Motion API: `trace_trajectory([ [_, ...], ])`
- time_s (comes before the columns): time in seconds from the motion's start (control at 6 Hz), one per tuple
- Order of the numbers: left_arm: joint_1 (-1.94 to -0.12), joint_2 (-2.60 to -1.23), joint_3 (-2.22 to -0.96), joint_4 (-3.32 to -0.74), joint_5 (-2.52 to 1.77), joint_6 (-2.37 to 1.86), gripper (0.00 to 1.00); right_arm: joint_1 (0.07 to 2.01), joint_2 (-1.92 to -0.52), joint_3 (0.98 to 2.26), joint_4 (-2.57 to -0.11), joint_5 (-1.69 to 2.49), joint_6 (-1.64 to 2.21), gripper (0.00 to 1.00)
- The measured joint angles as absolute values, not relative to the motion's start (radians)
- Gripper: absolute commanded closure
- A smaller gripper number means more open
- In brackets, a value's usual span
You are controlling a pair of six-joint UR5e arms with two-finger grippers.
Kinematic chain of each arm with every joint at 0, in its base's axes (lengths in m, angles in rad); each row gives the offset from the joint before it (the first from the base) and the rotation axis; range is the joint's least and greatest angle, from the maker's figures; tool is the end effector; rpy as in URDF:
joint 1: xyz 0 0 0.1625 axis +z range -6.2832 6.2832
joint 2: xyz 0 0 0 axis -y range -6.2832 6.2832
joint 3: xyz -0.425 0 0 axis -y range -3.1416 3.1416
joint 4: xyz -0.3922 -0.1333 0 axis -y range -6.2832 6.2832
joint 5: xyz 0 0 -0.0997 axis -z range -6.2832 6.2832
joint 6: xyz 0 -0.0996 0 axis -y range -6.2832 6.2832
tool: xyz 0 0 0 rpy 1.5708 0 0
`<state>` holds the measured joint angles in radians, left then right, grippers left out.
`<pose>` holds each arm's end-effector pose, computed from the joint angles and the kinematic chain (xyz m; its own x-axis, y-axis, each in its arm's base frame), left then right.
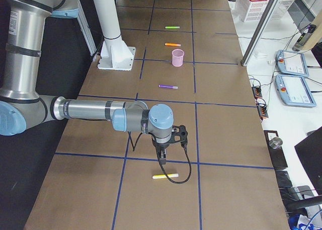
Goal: Collect pens into pen holder
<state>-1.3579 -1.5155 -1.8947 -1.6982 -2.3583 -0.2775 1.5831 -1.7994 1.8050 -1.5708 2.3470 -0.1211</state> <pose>0.0388 -0.4763 0.5091 0.6612 0.1533 -0.7344 -0.0144 0.9813 0.1919 0.0684 -0.3952 0.6448 0.7098 -0.1160 0.6948 0.0740 0.9932 0.0902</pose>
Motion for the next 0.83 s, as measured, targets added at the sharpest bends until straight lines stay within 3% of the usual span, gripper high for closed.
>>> trace_trajectory([
  [0.5, -0.988, -1.543, -1.881, -1.915, -2.125, -0.915, 0.0, 1.583, -1.799, 1.804, -1.571, 2.347, -0.121, 0.0],
  [0.83, -0.824, -1.601, -1.851, -1.94, -2.015, -1.115, 0.01, 1.583, -1.799, 1.802, -1.572, 2.347, -0.122, 0.0],
])
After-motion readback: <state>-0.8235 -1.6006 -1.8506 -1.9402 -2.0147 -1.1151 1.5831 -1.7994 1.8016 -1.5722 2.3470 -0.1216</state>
